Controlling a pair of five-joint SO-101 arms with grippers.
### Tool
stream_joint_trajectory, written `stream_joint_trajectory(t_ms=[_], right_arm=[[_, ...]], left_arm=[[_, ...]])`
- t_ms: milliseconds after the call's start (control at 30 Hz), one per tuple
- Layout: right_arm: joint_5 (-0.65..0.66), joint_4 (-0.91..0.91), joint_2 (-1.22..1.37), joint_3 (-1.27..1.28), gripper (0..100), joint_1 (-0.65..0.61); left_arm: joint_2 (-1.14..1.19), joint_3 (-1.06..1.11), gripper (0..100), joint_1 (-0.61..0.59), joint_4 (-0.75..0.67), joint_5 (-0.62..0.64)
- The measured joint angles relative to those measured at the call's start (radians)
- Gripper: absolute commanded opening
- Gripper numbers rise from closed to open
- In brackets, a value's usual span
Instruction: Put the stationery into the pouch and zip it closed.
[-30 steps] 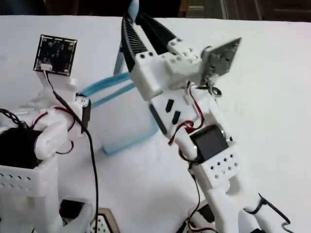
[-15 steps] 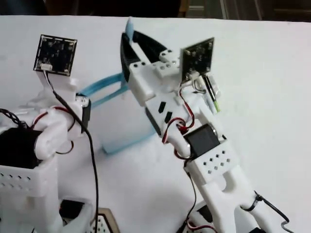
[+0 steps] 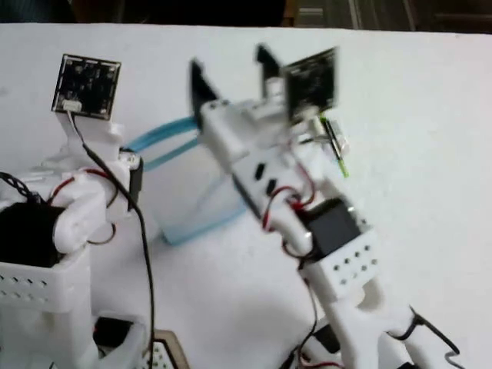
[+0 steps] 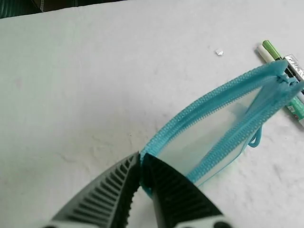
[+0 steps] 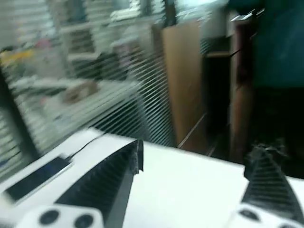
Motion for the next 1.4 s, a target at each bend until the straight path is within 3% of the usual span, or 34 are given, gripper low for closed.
stream_joint_trajectory(t_ms=[200,400,567,1033,1100,1233,1400], right_arm=[[0.069,0.212,0.158,-0.018,22.6,0.282],[0.339,0.454,0.489,-0.074,22.4,0.459],[0.491,0.638,0.743,-0.175,22.5,0.476],[0.506,0.608,1.270,-0.494,22.1,0.483],[0.506,0.612,1.293,-0.516,18.5,0.483],[0.508,0.626,1.303,-0.535,2.2,0.480],[0.511,0.626,1.303,-0.545,1.7,0.482]], left_arm=[[0.000,0.000,2,0.000,0.000,0.000],[0.000,0.000,2,0.000,0.000,0.000],[0.000,0.000,2,0.000,0.000,0.000],[0.000,0.000,2,0.000,0.000,0.000],[0.000,0.000,2,0.000,0.000,0.000],[0.000,0.000,2,0.000,0.000,0.000],[0.000,0.000,2,0.000,0.000,0.000]])
